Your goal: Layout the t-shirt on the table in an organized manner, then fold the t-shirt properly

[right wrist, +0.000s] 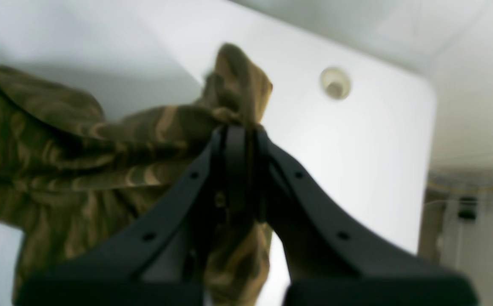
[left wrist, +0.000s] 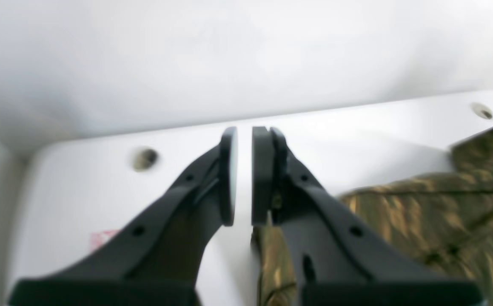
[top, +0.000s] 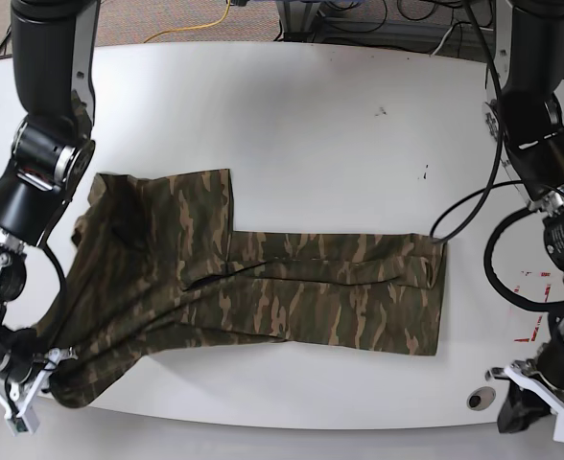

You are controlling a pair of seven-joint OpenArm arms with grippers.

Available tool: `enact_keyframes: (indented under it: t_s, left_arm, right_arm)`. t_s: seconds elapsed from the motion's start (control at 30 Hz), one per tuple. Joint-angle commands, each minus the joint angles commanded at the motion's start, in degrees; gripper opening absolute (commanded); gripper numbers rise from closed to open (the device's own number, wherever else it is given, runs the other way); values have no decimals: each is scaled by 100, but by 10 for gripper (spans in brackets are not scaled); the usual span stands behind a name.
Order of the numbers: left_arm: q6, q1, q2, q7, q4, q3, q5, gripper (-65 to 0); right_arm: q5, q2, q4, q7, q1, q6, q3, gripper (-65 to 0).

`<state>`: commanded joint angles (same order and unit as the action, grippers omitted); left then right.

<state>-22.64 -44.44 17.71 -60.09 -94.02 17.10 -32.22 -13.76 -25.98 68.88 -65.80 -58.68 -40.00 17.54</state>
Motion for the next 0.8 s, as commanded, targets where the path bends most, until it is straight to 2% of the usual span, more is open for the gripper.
enact_keyframes:
  t_s: [0.13,0.27,0.37,0.43,0.57,0.7,0.8]
  left_arm:
    - [-9,-255,26,-79,-105,369,0,-607]
    - [-9,-510,141,-167,-79,448,9,-604]
    - [-18,-492,193,-369,-79,448,9,-553]
    - [-18,-316,176,-466,-97,448,-9,-486]
    - [-26,229,-53,-492,-246,475,-237,-401]
    - [-26,897,-246,-492,-431,475,-431,-375]
    - [18,1538,-519,-466,-448,440,-413,-335]
  right_arm:
    - [0,-114,-290,0,-554,0,-141,-636]
    - [-53,-255,-457,0,-879,0,-484,-636]
    - [-62,-246,-448,0,-888,0,-527,-636]
    - [-62,-237,-448,-9,-826,0,-527,-636]
    - [-62,-229,-413,-9,-475,0,-510,-636]
    - [-62,-97,-167,-9,-114,0,-281,-636]
    - [-62,18,79,-26,202,0,-97,-636]
